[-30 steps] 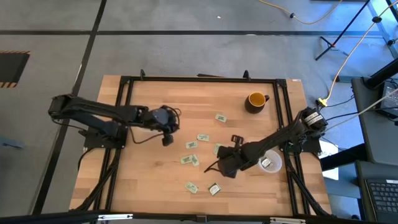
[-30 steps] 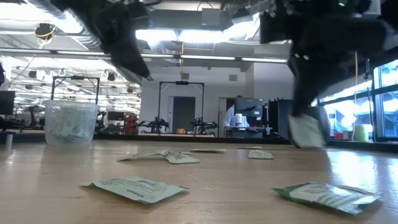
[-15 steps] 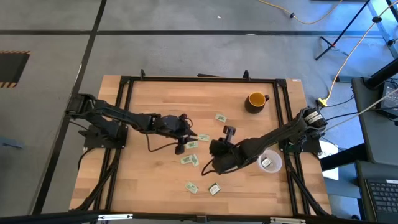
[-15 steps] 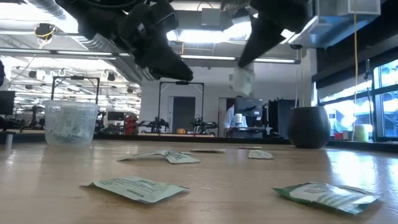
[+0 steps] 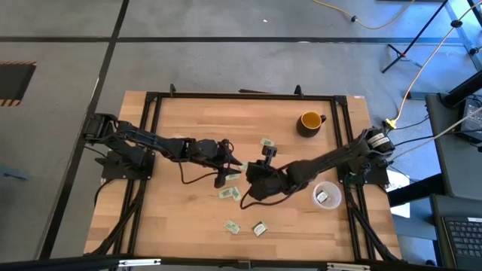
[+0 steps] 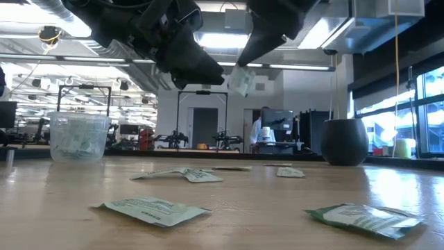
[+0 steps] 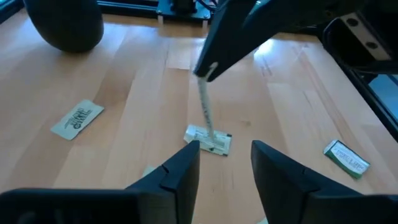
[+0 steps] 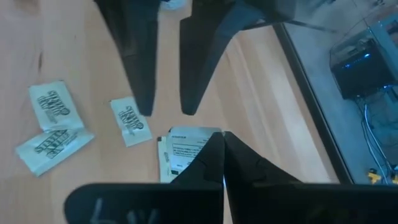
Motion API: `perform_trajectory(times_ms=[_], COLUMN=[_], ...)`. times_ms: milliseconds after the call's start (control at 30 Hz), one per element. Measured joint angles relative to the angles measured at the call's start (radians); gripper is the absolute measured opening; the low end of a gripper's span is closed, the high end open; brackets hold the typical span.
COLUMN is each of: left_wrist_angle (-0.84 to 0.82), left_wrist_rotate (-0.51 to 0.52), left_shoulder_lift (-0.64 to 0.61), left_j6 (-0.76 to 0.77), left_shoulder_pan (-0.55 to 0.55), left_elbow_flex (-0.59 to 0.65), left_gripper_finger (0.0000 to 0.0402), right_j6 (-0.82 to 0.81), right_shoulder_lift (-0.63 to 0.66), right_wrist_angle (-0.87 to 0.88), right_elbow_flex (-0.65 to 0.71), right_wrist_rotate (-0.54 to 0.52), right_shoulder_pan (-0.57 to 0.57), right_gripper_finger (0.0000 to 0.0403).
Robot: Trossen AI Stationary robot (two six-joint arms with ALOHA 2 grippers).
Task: Pick and place Stevia / Truvia into bins
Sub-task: Put the white stevia packet into the left transparent container
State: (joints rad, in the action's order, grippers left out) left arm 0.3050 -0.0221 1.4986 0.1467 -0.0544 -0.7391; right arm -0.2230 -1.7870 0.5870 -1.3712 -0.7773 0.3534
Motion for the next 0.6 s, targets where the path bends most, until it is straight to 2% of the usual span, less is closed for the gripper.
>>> perform_trajectory(times_ms=[200, 400, 600], left_wrist_angle=[0.028, 0.029, 0.029], left_wrist_rotate=[0.011, 0.09, 0.09], left_shoulder_lift=[0.0, 0.0, 0.0], left_j6=[-0.001, -0.003, -0.003], left_shoulder_pan=[0.002, 0.004, 0.004], left_elbow_flex=[0.0, 0.0, 0.0], left_gripper_finger=[0.0141, 0.0141, 0.0139], right_j6=[0.019, 0.09, 0.115], right_shoulder_lift=[0.0, 0.0, 0.001], right_wrist_angle=[-0.029, -0.121, -0.158], right_elbow_flex=[0.0, 0.0, 0.0], right_wrist_rotate=[0.0, 0.001, 0.001], right_shoulder_pan=[-0.016, -0.016, -0.016], right_gripper_finger=[0.0001, 0.0001, 0.0001])
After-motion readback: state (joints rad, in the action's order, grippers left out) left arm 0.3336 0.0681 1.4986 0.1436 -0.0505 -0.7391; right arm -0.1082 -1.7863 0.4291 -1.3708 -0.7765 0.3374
